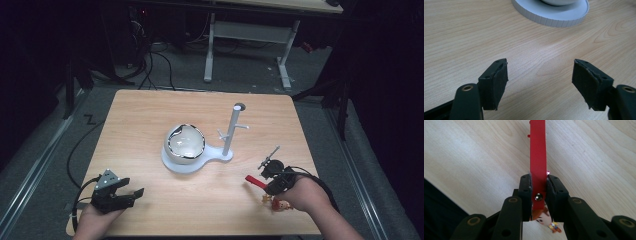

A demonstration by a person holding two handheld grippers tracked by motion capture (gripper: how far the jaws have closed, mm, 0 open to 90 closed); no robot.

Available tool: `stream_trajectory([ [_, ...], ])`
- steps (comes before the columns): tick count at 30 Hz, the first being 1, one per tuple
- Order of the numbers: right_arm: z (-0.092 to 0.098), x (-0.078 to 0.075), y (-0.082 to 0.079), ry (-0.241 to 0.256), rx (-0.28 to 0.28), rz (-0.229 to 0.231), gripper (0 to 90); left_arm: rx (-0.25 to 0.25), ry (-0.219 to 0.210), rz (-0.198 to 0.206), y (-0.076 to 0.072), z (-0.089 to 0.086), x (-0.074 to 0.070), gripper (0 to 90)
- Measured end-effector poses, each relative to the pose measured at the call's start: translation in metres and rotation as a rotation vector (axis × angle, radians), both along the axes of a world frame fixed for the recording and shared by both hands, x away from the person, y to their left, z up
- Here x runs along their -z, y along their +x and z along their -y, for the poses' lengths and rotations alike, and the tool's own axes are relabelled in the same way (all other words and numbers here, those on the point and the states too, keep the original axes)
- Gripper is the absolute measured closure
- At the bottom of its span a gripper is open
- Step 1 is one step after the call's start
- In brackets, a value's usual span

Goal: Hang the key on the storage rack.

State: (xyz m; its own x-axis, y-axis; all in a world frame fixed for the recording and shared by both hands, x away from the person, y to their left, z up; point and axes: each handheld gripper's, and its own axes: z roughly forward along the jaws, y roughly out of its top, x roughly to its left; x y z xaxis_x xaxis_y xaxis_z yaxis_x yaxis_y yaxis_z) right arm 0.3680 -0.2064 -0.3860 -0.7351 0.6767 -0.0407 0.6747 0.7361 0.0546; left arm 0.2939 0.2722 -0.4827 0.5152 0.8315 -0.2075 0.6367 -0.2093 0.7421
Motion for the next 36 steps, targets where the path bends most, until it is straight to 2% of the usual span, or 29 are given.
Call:
stream_trajectory([
  [8,-0.001,-0.036,0.006,-0.034,0.010,-0.037,75.0,0.000,0.003,-0.008,0.001,0.000,0.002,29.2],
  [9,-0.001,-0.040,0.006,-0.038,0.018,-0.040,75.1,0.000,0.005,-0.009,0.001,0.000,0.002,29.3],
  [11,0.000,-0.048,0.009,-0.041,-0.002,-0.039,75.1,0.003,0.007,-0.011,0.001,0.001,0.002,29.3],
  [13,-0.002,-0.062,0.011,-0.056,0.006,-0.038,75.1,0.004,0.008,-0.011,0.001,0.001,0.002,29.3],
  [14,-0.002,-0.062,0.011,-0.056,0.006,-0.038,75.1,0.004,0.008,-0.011,0.001,0.001,0.002,29.3],
  [16,-0.003,-0.073,0.013,-0.066,0.002,-0.026,75.2,0.004,0.008,-0.010,0.001,0.001,0.002,29.3],
  [17,-0.005,-0.083,0.014,-0.065,-0.004,-0.019,75.2,0.006,0.011,-0.011,0.001,0.001,0.002,29.3],
  [19,-0.005,-0.087,0.015,-0.061,-0.007,-0.014,75.2,0.003,0.008,-0.010,0.001,0.001,0.002,29.3],
  [22,-0.011,-0.105,0.018,-0.053,-0.005,0.011,75.2,0.002,0.010,-0.012,0.001,0.000,0.002,29.3],
  [30,-0.031,-0.152,0.034,-0.040,-0.025,0.081,75.2,0.000,0.009,-0.012,0.000,-0.001,0.002,29.3],
  [31,-0.038,-0.163,0.037,-0.034,-0.037,0.097,75.2,0.000,0.009,-0.013,0.000,-0.001,0.002,29.3],
  [33,-0.040,-0.166,0.038,-0.034,-0.036,0.100,75.2,-0.001,0.007,-0.013,0.000,-0.001,0.002,29.3],
  [36,-0.051,-0.177,0.043,-0.035,-0.062,0.119,75.2,-0.004,0.006,-0.010,0.000,-0.001,0.002,29.3],
])
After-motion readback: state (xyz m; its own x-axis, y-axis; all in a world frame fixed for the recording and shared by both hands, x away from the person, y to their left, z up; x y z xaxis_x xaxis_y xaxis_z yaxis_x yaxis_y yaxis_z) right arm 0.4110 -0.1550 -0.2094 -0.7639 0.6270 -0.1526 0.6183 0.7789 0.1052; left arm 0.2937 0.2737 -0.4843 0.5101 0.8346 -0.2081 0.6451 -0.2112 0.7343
